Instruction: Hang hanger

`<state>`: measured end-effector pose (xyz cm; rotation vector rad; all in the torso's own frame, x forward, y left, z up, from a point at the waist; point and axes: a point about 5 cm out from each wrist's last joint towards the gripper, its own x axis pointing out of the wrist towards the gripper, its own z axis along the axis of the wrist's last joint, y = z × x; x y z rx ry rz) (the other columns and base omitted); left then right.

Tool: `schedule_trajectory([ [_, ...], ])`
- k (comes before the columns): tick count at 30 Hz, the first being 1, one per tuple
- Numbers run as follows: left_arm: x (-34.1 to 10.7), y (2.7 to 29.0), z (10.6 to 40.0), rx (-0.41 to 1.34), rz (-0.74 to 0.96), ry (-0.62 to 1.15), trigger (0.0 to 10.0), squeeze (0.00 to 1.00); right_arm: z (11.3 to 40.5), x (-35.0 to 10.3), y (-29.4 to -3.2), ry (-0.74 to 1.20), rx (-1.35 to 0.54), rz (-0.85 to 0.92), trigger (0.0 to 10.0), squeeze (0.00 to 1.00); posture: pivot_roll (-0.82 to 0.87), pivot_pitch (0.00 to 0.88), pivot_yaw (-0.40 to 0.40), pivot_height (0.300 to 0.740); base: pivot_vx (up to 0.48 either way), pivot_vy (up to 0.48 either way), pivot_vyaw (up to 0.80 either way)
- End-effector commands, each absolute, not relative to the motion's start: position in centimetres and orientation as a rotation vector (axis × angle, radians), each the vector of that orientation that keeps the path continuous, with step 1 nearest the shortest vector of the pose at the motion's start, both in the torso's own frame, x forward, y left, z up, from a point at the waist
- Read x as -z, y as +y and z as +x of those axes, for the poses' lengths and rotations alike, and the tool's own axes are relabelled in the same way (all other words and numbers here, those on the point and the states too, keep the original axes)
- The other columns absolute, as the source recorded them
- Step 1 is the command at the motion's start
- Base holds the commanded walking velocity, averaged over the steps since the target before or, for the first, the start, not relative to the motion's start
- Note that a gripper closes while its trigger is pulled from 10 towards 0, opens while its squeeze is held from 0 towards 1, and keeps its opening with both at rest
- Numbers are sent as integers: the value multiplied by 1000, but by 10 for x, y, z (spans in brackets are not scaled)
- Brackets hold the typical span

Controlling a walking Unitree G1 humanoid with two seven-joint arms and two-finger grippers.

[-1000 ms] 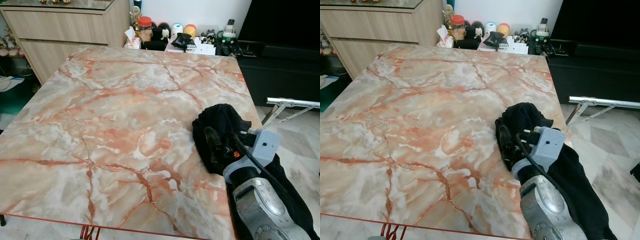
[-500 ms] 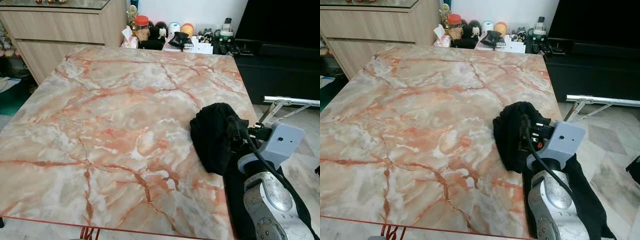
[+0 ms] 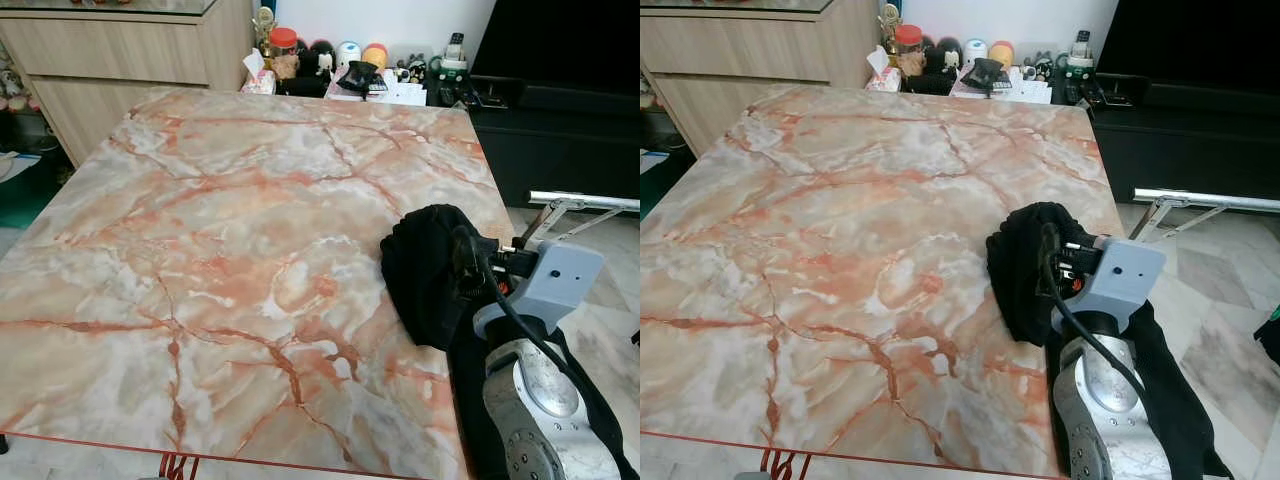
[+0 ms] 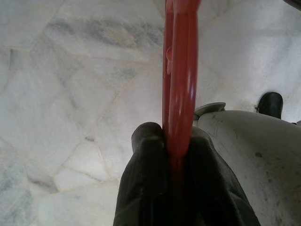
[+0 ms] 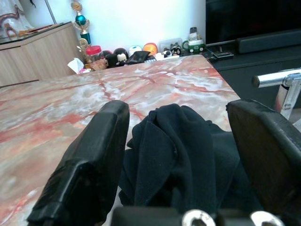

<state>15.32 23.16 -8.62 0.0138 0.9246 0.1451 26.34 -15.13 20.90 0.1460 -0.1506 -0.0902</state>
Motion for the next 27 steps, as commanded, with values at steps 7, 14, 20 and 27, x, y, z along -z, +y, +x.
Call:
schedule_trajectory([
  [7, 93, 229, 139, -132, 0, 980, 10000, 0, 265, -207, -152, -152, 95, 144, 10000, 0, 16, 184, -48, 740, -256, 0, 0],
  [14, 92, 234, 138, -143, -4, 981, 10000, 0, 265, -206, -151, -154, 91, 143, 10000, 0, 15, 182, -49, 740, -257, 0, 0],
  [20, 92, 237, 136, -142, 0, 987, 10000, 0, 266, -206, -152, -156, 97, 143, 10000, 0, 14, 176, -48, 740, -256, 0, 0],
  [27, 92, 240, 134, -142, 4, 993, 10000, 0, 268, -207, -155, -165, 106, 134, 10000, 0, 7, 162, -44, 740, -256, 0, 0],
])
